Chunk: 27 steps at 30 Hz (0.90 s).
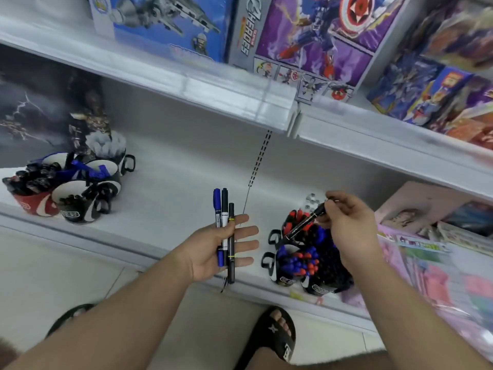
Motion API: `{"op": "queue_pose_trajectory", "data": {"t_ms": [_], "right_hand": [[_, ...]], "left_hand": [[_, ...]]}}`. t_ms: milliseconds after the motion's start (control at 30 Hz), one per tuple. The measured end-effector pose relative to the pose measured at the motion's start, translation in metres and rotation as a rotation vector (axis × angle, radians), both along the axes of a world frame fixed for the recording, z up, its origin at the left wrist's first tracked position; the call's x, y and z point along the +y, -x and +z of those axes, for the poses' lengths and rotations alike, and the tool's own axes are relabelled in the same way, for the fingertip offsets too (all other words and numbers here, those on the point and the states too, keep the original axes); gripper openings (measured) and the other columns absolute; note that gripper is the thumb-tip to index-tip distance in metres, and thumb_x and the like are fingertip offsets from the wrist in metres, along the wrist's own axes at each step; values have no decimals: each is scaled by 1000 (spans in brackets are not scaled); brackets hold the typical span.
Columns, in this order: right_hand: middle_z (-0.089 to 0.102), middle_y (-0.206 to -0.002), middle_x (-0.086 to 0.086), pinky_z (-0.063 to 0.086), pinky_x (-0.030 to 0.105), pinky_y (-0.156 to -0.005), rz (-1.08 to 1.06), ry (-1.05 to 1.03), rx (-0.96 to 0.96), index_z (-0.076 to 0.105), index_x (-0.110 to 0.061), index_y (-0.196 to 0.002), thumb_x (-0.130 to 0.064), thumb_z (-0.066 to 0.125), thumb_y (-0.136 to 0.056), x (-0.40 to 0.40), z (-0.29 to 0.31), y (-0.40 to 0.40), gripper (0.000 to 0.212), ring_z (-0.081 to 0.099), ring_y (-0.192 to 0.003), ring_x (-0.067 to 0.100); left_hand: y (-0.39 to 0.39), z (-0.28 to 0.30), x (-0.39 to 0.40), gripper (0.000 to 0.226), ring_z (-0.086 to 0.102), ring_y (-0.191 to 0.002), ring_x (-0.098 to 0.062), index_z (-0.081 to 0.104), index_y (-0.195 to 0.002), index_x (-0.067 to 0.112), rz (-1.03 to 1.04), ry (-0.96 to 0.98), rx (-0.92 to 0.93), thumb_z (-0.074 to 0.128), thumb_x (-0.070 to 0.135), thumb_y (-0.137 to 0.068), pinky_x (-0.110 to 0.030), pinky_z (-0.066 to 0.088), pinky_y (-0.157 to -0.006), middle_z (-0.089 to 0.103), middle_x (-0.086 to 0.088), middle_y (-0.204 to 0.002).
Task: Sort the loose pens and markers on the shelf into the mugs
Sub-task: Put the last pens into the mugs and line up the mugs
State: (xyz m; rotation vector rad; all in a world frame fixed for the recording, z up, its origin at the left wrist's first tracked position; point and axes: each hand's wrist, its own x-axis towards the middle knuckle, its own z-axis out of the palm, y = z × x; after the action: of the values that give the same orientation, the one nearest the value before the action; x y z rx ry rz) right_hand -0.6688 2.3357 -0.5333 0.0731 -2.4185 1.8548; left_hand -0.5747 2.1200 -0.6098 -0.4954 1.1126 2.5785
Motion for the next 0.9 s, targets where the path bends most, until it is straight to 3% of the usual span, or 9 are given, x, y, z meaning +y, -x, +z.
{"op": "queue_pose_trajectory", "data": {"t_ms": [133, 233, 367, 433, 500, 567, 633, 767, 900], "right_hand": [[72, -88, 4, 56, 43, -84, -162, -196, 58, 66, -24, -97, -8, 58, -94, 46, -25, 1, 18, 69, -82, 24], [72, -102, 7, 52, 42, -96, -220, -279, 56, 67, -13, -111, -9, 57, -95, 52, -38, 2, 19, 67, -96, 24], [72, -103, 2, 53, 43, -95, -209, -320, 63, 66, -15, -114, -12, 56, -95, 38, -56, 5, 22, 67, -95, 22], [69, -93, -6, 52, 31, -92, -212, -258, 87, 66, -13, -114, -10, 54, -96, 28, -56, 2, 22, 66, -87, 9], [62, -84, -15, 47, 11, -76, -147, -201, 142, 64, -14, -113, -9, 49, -98, 15, -46, -4, 21, 58, -70, -8], [60, -83, -17, 41, 7, -64, 5, -227, 196, 64, -19, -111, -10, 47, -100, 1, -33, -10, 22, 54, -62, -10], [61, -81, -14, 42, 9, -59, 172, -293, 186, 66, -20, -111, -15, 51, -100, -16, -26, -15, 20, 55, -60, -3], [60, -73, -7, 41, 15, -53, 288, -320, 66, 65, -18, -115, -27, 64, -94, -49, -36, -21, 23, 51, -54, 3], [59, -73, -3, 39, 14, -55, 231, -278, -24, 64, -14, -120, -31, 68, -91, -60, -51, -20, 33, 50, -55, 4]], "left_hand": [[-9, -18, 41, 31, 72, -95, -27, 61, -127, 14, -17, 16, -30, 43, 22, -103, -49, 58, -84, 72, -9, -114], [-11, -16, 51, 29, 71, -86, -24, 62, -125, 14, -42, 25, -27, 45, 22, -103, -47, 59, -82, 73, -9, -110], [-9, -7, 49, 29, 62, -65, -17, 63, -125, 14, -47, 74, -21, 45, 21, -103, -40, 59, -70, 70, -4, -87], [-7, -4, 47, 29, 49, -54, -13, 63, -124, 12, -48, 88, -14, 45, 20, -103, -30, 48, -54, 60, -1, -73], [-5, -2, 45, 28, 34, -47, -10, 63, -120, 10, -41, 86, -7, 43, 20, -104, -23, 33, -45, 47, 2, -64], [-2, 1, 44, 26, 26, -45, -9, 63, -117, 10, -20, 135, -17, 42, 20, -104, -21, 24, -41, 40, 4, -60], [3, 2, 46, 23, 27, -46, -9, 61, -115, 10, 14, 389, -36, 43, 20, -103, -22, 24, -43, 39, 5, -60], [6, -4, 53, 17, 52, -69, -25, 50, -104, 15, 33, 1311, 27, 41, 30, -101, -33, 38, -60, 56, -2, -77], [5, -5, 56, 16, 48, -77, -28, 45, -111, 14, -6, 1619, 43, 40, 21, -97, -33, 36, -63, 61, -7, -93]]}}
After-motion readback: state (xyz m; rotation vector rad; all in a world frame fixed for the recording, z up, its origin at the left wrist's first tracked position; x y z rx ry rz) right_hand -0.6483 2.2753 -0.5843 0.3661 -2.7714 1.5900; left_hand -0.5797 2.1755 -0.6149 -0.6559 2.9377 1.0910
